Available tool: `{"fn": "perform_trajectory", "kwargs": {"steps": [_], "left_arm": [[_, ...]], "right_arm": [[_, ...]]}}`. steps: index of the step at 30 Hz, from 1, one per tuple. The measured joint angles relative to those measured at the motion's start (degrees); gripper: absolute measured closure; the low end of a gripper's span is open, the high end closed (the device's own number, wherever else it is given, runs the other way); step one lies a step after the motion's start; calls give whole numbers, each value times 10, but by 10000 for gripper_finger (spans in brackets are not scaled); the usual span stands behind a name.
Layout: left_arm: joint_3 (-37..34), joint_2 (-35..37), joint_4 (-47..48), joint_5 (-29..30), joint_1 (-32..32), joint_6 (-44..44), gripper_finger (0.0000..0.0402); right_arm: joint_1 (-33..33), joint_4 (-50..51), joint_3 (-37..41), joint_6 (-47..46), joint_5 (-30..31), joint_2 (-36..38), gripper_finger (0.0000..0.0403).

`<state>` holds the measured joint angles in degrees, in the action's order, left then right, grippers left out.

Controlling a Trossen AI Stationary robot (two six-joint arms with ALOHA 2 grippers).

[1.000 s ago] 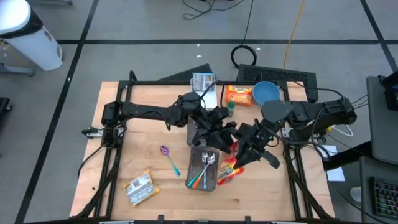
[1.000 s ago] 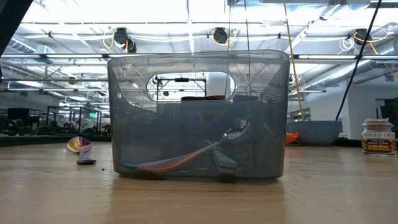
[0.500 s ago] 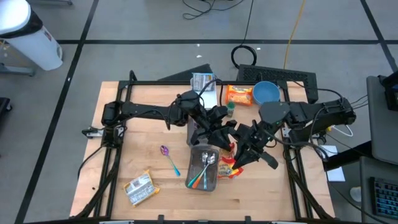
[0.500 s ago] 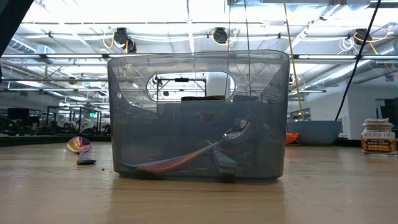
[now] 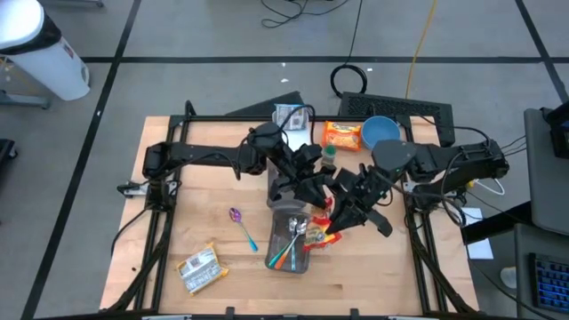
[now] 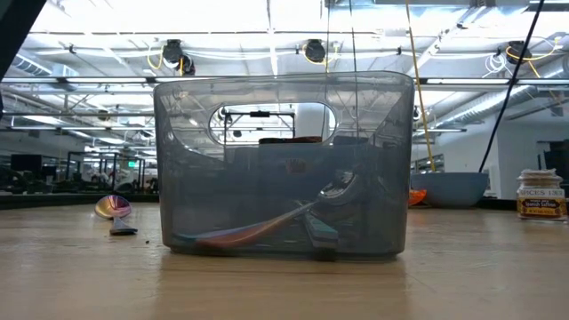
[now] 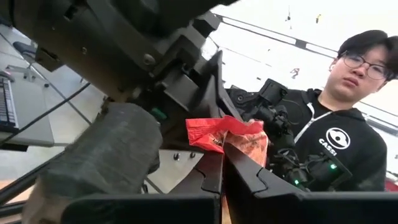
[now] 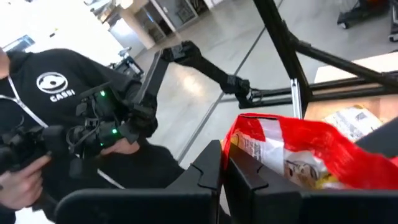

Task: Pick & Place Food Item
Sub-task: Put the red noodle pack into the white bin

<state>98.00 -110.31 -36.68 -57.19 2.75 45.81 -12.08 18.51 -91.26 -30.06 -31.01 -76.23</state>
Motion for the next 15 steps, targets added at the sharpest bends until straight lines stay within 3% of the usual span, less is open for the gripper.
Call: {"fn": "perform_trajectory", "kwargs": {"steps": [5,15], "left_arm": [[0,17,32,-17,8,-16,399],[0,58,181,-20,39,-113,399]], "right_arm": [[5,-18,0,-18,24,1,368],[36,-22,0,-83,9,2,211]]}}
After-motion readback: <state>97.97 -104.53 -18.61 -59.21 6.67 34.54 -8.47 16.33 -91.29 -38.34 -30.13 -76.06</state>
